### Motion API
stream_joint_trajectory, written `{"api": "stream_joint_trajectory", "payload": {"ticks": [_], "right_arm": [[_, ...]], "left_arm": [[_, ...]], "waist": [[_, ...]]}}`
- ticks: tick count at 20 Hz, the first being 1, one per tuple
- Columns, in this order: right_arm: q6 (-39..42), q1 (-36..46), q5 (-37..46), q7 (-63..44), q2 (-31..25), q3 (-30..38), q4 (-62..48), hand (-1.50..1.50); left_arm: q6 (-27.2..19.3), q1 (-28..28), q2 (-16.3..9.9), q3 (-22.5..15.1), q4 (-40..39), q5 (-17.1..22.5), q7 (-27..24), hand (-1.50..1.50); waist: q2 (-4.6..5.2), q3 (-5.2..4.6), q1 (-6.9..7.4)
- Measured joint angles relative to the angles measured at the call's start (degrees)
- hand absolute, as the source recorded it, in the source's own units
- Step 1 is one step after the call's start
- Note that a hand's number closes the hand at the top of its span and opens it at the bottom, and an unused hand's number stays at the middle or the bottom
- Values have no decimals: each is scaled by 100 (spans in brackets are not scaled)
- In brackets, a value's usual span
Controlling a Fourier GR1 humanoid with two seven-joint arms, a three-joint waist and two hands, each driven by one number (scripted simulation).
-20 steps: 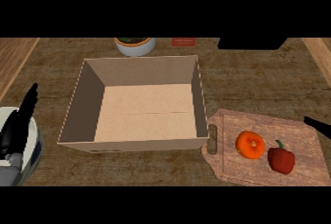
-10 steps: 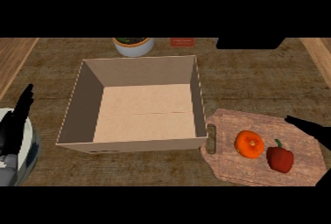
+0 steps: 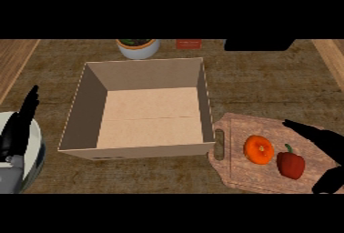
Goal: Pick the bell pepper from the cutting board and place it in the cardboard box
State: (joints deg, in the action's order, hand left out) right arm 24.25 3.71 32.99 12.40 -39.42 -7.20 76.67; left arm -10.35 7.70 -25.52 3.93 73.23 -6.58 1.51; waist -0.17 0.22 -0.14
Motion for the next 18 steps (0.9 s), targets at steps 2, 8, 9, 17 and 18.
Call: {"api": "stream_joint_trajectory", "payload": {"ticks": [2, 8, 9, 17, 18], "right_arm": [[79, -51, 13, 111, 61, 65, 21, -150], [328, -319, 24, 133, 254, 194, 654, -150], [310, -310, 73, 172, 321, 192, 655, -150], [591, -396, 567, -259, 595, 155, 855, -150], [667, -339, 627, -378, 637, 133, 854, -150]], "left_arm": [[39, -137, -11, 46, 235, -43, 89, 0], [115, -112, 75, 177, 222, -185, 76, 0], [128, -154, 99, 169, 340, -212, 185, 0], [276, -183, 193, 336, 425, -331, 241, 0], [269, -194, 225, 332, 447, -359, 245, 0]], "waist": [[-1, -2, 7], [-2, -5, -8], [0, -8, -1], [3, -9, 8], [4, -7, 11]]}}
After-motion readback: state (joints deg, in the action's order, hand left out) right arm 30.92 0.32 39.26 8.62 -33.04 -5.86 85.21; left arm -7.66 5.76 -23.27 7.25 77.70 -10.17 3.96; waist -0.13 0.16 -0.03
